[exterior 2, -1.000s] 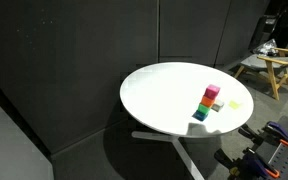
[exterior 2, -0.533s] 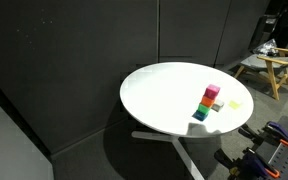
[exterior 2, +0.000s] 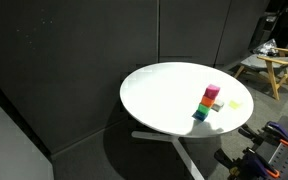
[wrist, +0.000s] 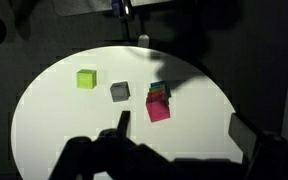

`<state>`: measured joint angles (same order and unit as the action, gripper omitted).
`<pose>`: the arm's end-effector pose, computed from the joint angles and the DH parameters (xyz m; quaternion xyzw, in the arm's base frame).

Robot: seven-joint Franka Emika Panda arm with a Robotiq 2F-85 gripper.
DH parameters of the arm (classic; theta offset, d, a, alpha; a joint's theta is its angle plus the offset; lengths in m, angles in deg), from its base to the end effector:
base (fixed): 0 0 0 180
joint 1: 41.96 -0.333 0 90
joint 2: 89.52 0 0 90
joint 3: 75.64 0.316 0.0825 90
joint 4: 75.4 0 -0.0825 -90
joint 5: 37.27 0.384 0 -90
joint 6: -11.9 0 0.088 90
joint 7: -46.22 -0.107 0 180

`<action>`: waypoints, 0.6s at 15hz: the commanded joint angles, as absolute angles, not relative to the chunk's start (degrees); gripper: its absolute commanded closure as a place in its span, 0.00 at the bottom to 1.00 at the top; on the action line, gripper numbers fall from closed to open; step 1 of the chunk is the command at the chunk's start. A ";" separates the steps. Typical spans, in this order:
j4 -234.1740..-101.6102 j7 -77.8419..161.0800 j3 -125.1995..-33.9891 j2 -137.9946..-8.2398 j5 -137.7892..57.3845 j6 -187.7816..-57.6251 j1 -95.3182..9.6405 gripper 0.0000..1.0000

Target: Put the light green block on the gray block

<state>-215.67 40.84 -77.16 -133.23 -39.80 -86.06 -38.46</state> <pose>0.3211 -0.0340 0.5516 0.9963 -0.0843 0.0122 0.0127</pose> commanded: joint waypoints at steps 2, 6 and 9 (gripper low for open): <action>-214.91 41.78 -80.41 -132.38 -37.30 -88.45 -37.56 0.00; -215.66 41.74 -82.59 -131.53 -36.88 -92.89 -36.09 0.00; -216.31 41.51 -83.68 -130.21 -37.22 -95.99 -34.58 0.00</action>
<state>-216.12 40.96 -82.83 -131.63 -38.01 -93.34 -36.21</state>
